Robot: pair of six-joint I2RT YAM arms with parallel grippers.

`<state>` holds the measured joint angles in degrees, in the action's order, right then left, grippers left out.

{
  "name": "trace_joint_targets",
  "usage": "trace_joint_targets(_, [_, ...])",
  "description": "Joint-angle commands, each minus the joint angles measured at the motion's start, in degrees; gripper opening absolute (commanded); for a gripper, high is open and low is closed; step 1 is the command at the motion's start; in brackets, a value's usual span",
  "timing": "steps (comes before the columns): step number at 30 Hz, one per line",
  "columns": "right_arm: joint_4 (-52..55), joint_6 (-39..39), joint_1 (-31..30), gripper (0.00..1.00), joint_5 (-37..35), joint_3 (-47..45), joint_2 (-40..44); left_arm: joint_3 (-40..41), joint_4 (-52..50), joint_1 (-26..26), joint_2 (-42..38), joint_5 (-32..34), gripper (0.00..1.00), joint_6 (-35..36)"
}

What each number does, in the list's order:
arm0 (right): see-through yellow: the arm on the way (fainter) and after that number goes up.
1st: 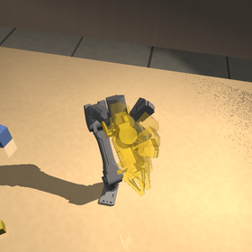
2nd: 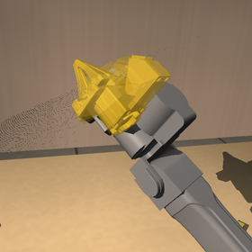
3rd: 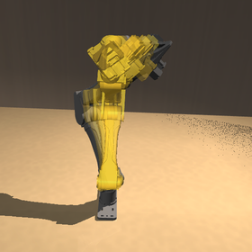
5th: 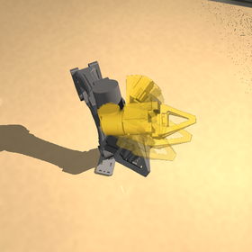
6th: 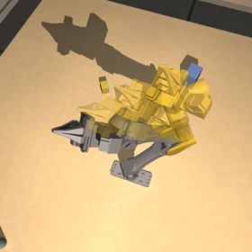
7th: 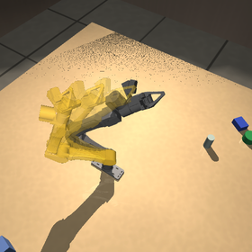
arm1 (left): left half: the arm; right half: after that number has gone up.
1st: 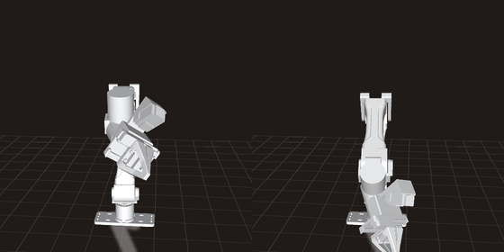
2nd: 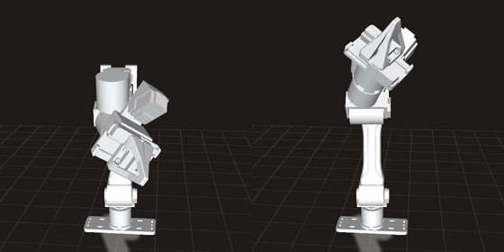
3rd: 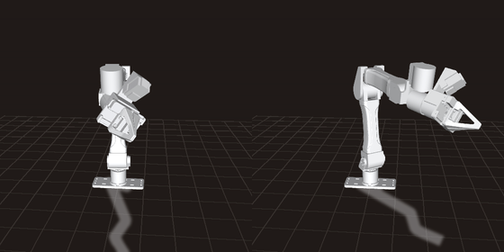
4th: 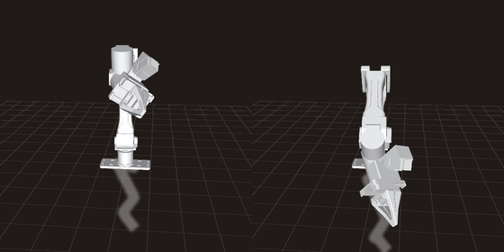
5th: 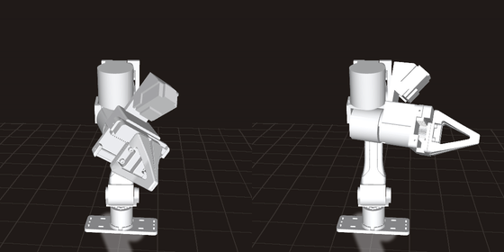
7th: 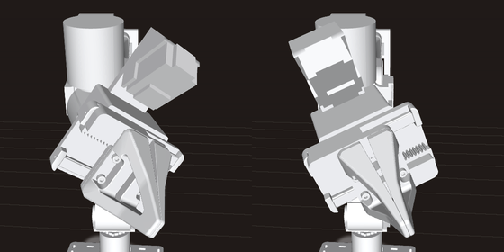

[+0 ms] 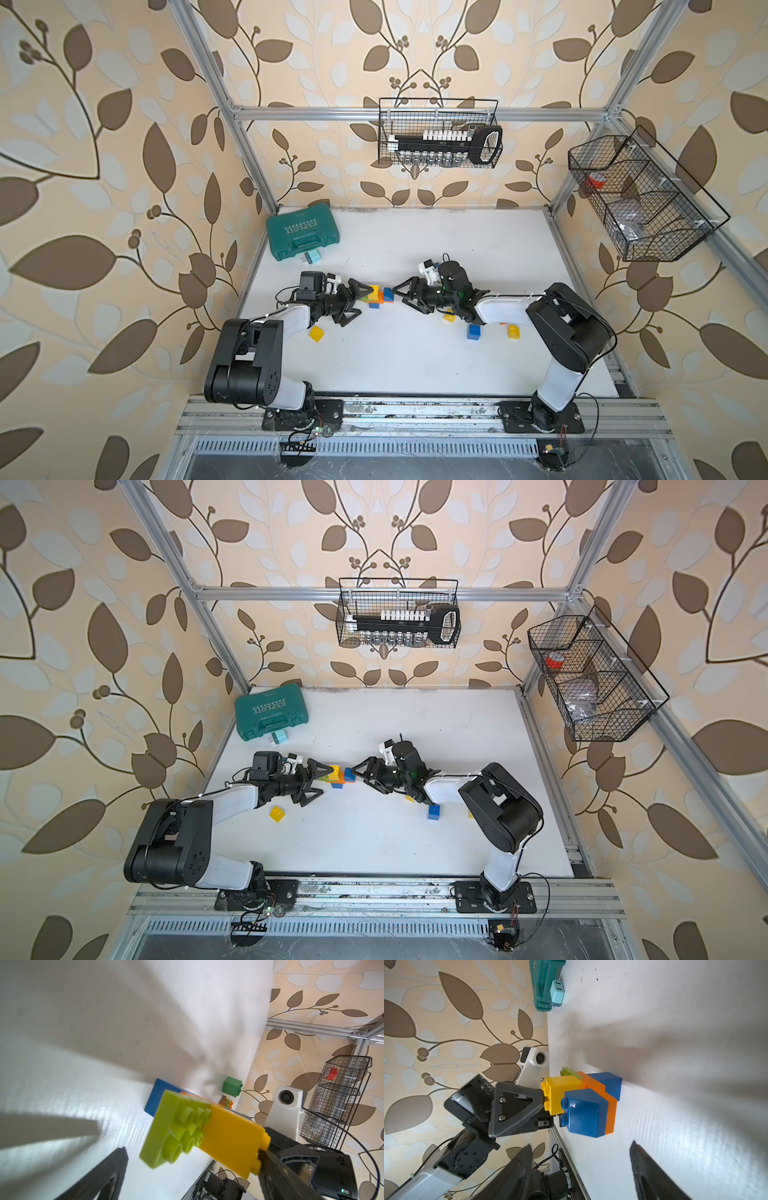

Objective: Assemble a fork with lego
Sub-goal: Pick up the lego brick from the center of the board.

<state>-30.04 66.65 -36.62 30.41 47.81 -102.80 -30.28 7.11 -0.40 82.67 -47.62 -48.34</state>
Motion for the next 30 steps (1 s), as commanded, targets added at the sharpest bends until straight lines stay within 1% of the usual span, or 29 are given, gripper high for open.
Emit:
trace_joint_targets(1, [0.14,-1.94,0.12,0.76,1.09,0.56,1.76,-0.94,-3.86,0.05,0.58,4.37,0.99,0.44])
trace_joint_targets(7, [2.79,-4.85,0.04,0.76,0.92,0.73,3.1,-3.57,-6.25,0.56,0.38,4.57,0.99,1.47])
trace_joint_targets(10, [4.37,-6.32,0.02,0.77,0.88,0.76,3.89,-3.64,-7.11,0.79,0.37,4.46,0.99,1.75])
trace_joint_targets(11, [4.49,-6.57,0.06,0.77,0.8,0.61,4.08,-3.53,-7.07,0.87,-1.47,4.4,0.99,1.71])
trace_joint_targets(14, [4.82,-7.43,-0.04,0.77,1.05,0.52,4.28,-3.18,-5.58,1.24,-2.0,3.33,0.99,0.63])
trace_joint_targets(22, [5.34,-8.82,-0.35,0.78,1.93,0.72,4.41,-4.77,-4.53,1.61,-2.96,-0.01,0.99,0.37])
trace_joint_targets(25, [5.34,-8.91,-0.31,0.79,2.4,0.81,4.37,-4.01,-1.07,2.27,-2.73,-1.94,0.99,-0.27])
trace_joint_targets(26, [5.29,-8.84,-0.39,0.79,2.54,0.85,4.37,-3.98,-0.32,2.41,-2.74,-2.38,0.99,-1.97])
trace_joint_targets(28, [5.61,-9.4,-0.35,0.8,2.44,0.64,4.66,-4.38,-1.24,2.88,-3.29,-2.57,0.99,-1.67])
trace_joint_targets(29, [6.63,-10.39,-0.35,0.8,2.32,0.75,5.05,-5.01,-3.53,3.5,-3.95,-2.43,0.99,-1.08])
trace_joint_targets(30, [8.22,-11.85,-0.29,0.8,2.03,0.86,5.63,-5.91,-7.13,4.25,-4.98,-1.72,0.99,1.6])
